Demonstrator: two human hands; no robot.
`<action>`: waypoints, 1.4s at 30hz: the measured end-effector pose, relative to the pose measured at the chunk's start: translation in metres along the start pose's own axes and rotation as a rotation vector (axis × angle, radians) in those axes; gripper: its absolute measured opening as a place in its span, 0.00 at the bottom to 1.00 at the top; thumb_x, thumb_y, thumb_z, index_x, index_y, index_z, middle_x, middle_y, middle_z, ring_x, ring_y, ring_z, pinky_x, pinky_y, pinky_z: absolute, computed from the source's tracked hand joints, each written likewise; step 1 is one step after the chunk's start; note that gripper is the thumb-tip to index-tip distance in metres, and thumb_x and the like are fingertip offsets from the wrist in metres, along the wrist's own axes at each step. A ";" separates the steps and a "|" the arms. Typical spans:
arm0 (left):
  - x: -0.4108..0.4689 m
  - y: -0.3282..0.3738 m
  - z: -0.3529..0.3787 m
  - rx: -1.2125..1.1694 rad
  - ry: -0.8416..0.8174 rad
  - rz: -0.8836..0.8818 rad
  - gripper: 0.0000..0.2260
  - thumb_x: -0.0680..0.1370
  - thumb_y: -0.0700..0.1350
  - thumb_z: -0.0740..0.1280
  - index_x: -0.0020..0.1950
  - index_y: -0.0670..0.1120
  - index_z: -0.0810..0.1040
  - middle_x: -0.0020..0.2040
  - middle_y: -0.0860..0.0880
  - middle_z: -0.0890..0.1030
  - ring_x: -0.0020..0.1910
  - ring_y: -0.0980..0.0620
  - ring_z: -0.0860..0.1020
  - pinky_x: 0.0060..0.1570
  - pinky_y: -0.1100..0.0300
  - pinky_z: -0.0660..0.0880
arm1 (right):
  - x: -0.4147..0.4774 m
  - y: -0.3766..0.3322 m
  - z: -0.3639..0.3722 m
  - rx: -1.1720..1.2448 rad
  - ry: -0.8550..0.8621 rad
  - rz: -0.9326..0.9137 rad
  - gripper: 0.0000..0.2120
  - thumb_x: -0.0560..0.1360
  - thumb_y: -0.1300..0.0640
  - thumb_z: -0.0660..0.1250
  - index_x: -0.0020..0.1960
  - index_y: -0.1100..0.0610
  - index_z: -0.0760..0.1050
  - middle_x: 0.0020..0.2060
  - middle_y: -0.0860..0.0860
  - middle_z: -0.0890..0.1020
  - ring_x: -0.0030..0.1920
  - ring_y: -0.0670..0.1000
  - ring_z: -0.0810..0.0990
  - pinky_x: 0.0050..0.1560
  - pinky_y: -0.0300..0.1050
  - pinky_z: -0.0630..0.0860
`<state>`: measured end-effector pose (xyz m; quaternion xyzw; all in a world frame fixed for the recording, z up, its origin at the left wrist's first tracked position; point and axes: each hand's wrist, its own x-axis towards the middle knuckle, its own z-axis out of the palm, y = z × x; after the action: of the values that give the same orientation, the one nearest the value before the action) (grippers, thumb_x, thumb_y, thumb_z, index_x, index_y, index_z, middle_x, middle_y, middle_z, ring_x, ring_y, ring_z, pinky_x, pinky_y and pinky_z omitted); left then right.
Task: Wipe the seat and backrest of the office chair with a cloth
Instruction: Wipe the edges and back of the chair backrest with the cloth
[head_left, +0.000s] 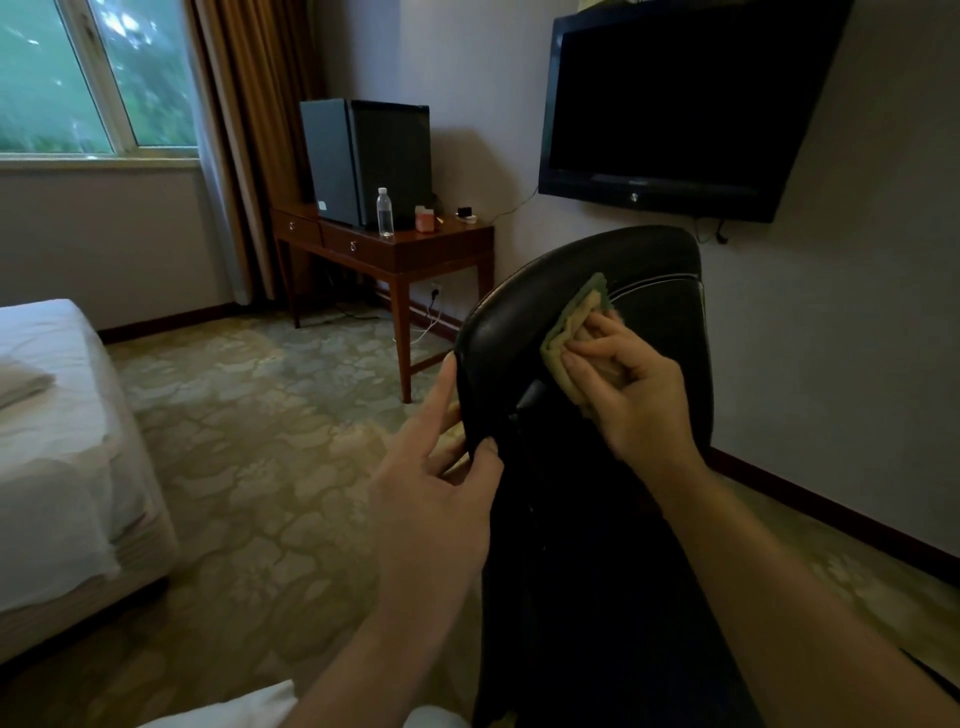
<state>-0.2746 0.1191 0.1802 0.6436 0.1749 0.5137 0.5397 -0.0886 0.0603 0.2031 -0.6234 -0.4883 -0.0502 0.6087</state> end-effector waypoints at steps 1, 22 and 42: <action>0.000 0.000 0.000 0.000 -0.007 0.000 0.32 0.79 0.34 0.70 0.70 0.67 0.70 0.59 0.57 0.82 0.51 0.57 0.85 0.46 0.65 0.82 | 0.003 0.000 -0.002 -0.004 0.004 0.014 0.10 0.74 0.60 0.70 0.52 0.48 0.81 0.63 0.41 0.77 0.70 0.39 0.70 0.70 0.43 0.70; 0.011 -0.012 0.003 0.037 0.005 0.017 0.30 0.79 0.35 0.70 0.75 0.61 0.70 0.61 0.56 0.83 0.55 0.56 0.85 0.51 0.58 0.83 | 0.024 0.002 0.007 -0.105 0.224 0.033 0.12 0.75 0.60 0.71 0.41 0.43 0.77 0.50 0.40 0.79 0.51 0.36 0.78 0.54 0.30 0.74; 0.035 -0.017 0.009 0.036 -0.051 -0.011 0.31 0.80 0.33 0.68 0.74 0.63 0.68 0.58 0.63 0.82 0.51 0.55 0.86 0.46 0.61 0.83 | 0.040 0.020 -0.002 -0.188 0.205 0.021 0.09 0.75 0.59 0.71 0.43 0.44 0.79 0.49 0.39 0.78 0.53 0.38 0.78 0.61 0.42 0.76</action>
<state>-0.2466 0.1479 0.1829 0.6651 0.1739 0.4909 0.5352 -0.0540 0.0847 0.2156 -0.6743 -0.4100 -0.1527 0.5949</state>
